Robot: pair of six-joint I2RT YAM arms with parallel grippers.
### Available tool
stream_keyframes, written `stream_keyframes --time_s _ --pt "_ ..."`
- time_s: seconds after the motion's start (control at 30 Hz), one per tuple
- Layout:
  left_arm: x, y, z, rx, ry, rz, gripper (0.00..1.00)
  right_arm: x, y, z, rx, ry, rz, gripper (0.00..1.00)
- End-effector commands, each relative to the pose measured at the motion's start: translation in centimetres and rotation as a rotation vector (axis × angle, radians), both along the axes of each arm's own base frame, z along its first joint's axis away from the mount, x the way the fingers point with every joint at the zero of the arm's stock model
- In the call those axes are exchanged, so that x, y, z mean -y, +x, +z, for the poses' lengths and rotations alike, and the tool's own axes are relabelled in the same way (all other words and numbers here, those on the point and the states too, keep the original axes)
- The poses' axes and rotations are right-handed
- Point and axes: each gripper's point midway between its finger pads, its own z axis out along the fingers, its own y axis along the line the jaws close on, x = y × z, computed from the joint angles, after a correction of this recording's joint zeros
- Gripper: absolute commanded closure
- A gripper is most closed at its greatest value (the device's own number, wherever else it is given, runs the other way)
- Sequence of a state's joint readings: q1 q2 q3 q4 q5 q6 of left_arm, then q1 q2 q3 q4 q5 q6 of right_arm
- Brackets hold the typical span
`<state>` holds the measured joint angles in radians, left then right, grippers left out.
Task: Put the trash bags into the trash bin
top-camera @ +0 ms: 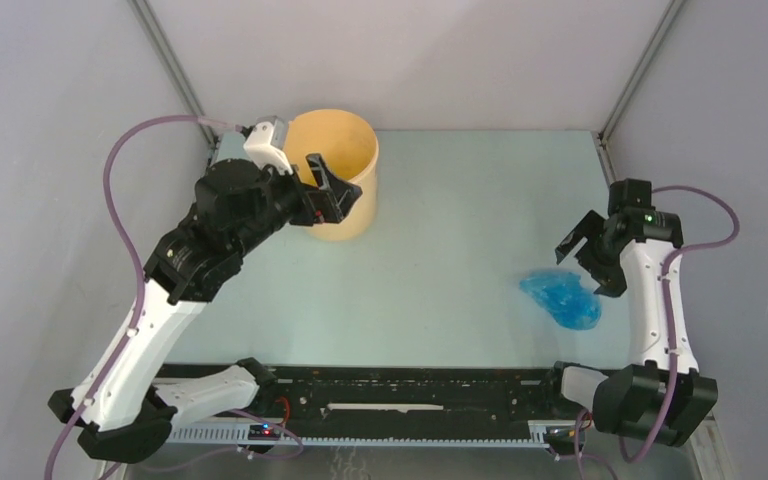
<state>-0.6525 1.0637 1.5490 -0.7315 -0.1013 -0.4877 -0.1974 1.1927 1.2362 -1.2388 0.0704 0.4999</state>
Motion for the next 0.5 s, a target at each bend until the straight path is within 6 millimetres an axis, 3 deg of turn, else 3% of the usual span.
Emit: stream_keyframes --time_s 0.0,0.13,0.2,0.3,0.47 --pt "1.3 -2.3 -0.5 -0.032 -0.146 -0.077 0.00 -0.2 1.7 -0.9 0.096 0.008 0.032 0.02" --pt "1.5 -3.9 -1.9 -0.086 -0.182 -0.107 0.00 -3.6 3.3 -2.6 0.077 0.149 0.158 0.21" --pt "1.5 -4.3 -2.5 -0.104 -0.186 -0.109 0.00 -5.5 3.3 -2.7 0.071 0.166 0.248 0.37" --pt "1.4 -4.0 -4.8 -0.160 -0.174 -0.071 0.00 -8.8 3.0 -2.5 0.083 0.150 0.405 0.70" --pt "2.6 -3.3 -6.8 -0.274 -0.202 -0.036 0.04 -12.4 2.2 -2.4 0.098 0.142 0.589 1.00"
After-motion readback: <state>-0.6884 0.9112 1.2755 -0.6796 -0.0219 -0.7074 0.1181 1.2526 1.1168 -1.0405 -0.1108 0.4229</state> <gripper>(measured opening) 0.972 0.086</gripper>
